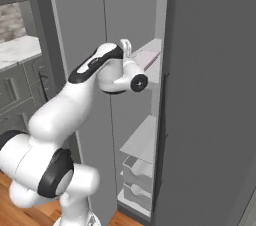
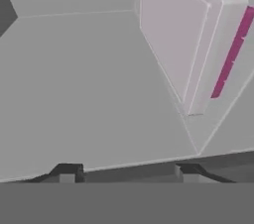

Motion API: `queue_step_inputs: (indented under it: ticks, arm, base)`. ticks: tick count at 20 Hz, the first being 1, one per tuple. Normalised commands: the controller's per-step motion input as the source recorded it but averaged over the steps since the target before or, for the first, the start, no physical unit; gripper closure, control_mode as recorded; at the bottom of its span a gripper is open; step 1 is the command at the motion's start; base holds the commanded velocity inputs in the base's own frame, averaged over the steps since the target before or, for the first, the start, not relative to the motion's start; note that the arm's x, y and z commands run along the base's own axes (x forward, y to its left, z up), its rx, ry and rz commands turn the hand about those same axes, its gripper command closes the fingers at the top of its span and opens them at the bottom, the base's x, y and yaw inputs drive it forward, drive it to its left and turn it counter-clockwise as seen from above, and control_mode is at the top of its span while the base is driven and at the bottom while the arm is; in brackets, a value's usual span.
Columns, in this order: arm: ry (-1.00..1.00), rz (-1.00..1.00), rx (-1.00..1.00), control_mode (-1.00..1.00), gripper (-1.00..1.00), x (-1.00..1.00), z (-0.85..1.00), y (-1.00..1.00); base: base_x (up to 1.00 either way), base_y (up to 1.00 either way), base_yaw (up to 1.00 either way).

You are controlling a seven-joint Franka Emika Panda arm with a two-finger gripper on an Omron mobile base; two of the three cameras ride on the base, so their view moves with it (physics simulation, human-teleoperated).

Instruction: The ice cube tray has been filled with water. Take the tray and place it in the freezer to make ice. Close the freezer door after placing the tray.

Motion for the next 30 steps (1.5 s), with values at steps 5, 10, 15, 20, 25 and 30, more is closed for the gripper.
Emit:
queue_step_inputs:
  ticks: [5,10,15,20,25,30]
  arm:
    - [0.00,0.00,0.00,-1.00,-1.00,-0.81,0.38,0.02]
    - [0.00,0.00,-0.06,-1.00,-1.00,-0.94,0.20,0.00]
    - [0.00,0.00,-0.11,-1.00,-1.00,-1.00,0.09,-0.01]
    - [0.00,0.00,-0.11,-1.00,-1.00,-1.00,0.05,-0.10]
    - [0.00,0.00,-0.19,-1.00,-1.00,-1.00,0.03,-0.09]
    - [0.07,0.00,-0.36,-1.00,-1.00,-1.00,0.07,0.00]
  base:
    - [0.00,0.00,0.00]
    - [0.00,0.00,0.00]
    - [0.00,0.00,0.00]
    - [0.00,0.00,0.00]
    - [0.00,0.00,0.00]
    - [0.00,0.00,0.00]
